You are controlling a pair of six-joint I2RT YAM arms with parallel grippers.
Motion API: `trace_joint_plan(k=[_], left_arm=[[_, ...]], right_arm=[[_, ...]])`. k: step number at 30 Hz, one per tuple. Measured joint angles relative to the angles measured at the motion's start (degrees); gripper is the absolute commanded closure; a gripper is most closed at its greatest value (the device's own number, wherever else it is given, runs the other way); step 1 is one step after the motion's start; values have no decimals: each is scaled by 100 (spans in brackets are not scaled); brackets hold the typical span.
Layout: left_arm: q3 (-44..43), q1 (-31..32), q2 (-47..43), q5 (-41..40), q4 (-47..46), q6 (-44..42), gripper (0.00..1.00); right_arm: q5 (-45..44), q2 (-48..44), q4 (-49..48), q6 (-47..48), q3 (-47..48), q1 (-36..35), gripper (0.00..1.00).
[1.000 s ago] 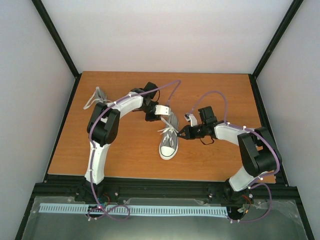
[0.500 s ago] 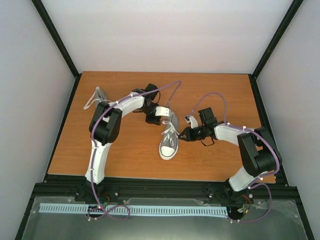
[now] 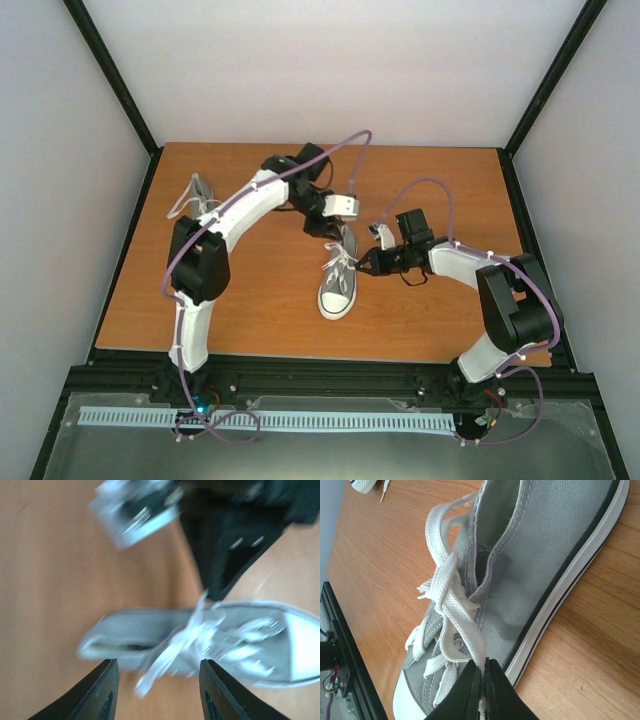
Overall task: Tie the shoes
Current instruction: Tie the shoelace on the shoe.
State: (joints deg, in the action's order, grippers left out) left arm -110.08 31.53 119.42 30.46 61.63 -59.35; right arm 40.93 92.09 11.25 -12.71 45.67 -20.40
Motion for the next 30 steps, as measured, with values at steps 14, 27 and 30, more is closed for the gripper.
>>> trace_joint_plan(k=[14, 27, 30], left_arm=[[1327, 616, 61, 227, -887, 1163, 77], [1779, 564, 57, -293, -1504, 1257, 91], [1838, 540, 46, -304, -1565, 1257, 91]], right_arm=[[-20, 22, -31, -28, 52, 0, 97], [2, 17, 76, 70, 90, 52, 66], [46, -20, 129, 140, 90, 129, 55]])
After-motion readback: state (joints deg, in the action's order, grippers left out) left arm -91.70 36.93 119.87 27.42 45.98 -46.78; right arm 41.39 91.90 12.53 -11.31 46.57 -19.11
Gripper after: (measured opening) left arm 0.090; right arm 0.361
